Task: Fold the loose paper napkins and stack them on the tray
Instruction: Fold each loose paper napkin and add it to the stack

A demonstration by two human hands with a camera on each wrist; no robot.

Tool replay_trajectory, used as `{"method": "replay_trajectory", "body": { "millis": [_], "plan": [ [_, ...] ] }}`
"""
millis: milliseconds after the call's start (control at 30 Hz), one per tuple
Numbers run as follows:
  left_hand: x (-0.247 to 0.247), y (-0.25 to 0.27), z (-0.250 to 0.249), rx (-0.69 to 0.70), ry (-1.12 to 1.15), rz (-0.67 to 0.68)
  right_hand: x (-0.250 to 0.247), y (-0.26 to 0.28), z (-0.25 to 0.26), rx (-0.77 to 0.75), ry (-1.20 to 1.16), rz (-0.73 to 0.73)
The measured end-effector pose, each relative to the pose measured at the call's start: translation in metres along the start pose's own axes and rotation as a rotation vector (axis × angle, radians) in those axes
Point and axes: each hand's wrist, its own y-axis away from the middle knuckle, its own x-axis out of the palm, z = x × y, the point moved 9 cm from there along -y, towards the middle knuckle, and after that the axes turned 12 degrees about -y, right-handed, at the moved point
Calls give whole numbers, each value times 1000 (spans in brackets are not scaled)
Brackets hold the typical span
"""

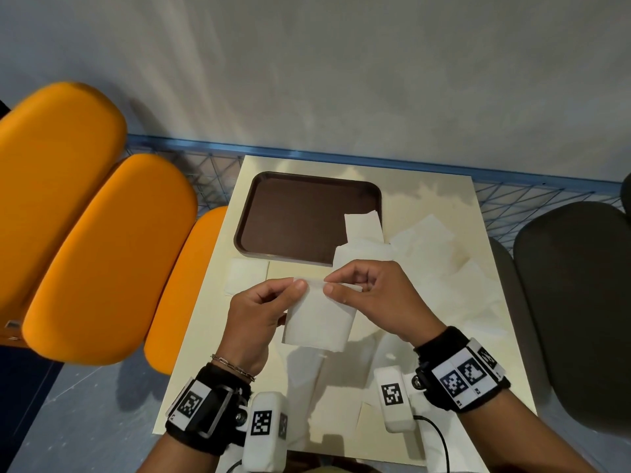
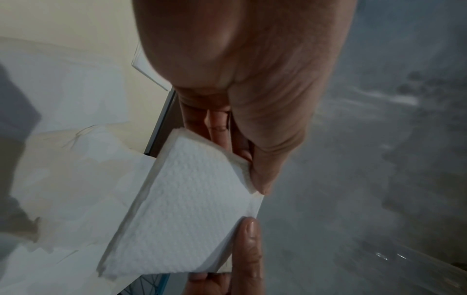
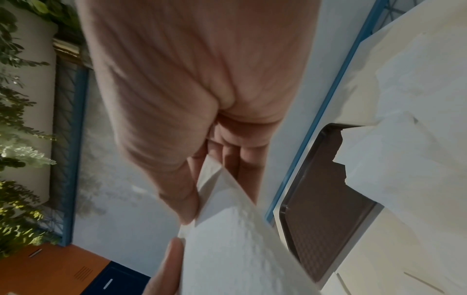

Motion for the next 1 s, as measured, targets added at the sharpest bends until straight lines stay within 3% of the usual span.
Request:
{"method": "replay_trajectory", "body": {
  "millis": [300,467,700,867,1000],
  "plan": [
    [-8,0,2,26,25,-81,-18,3,-9,68,-233,-128],
    [-3,6,1,41,18,-92,-22,2,-7,93,-183,-160],
    [-4,14,9,61,-55,-172,0,14,-27,283,-227,75],
    [-8,23,17,82,-72,-231,-2,19,-44,327,-232,26],
    [-9,32,26,74,-75,-289,7,29,-54,388,-266,148]
  ]
}}
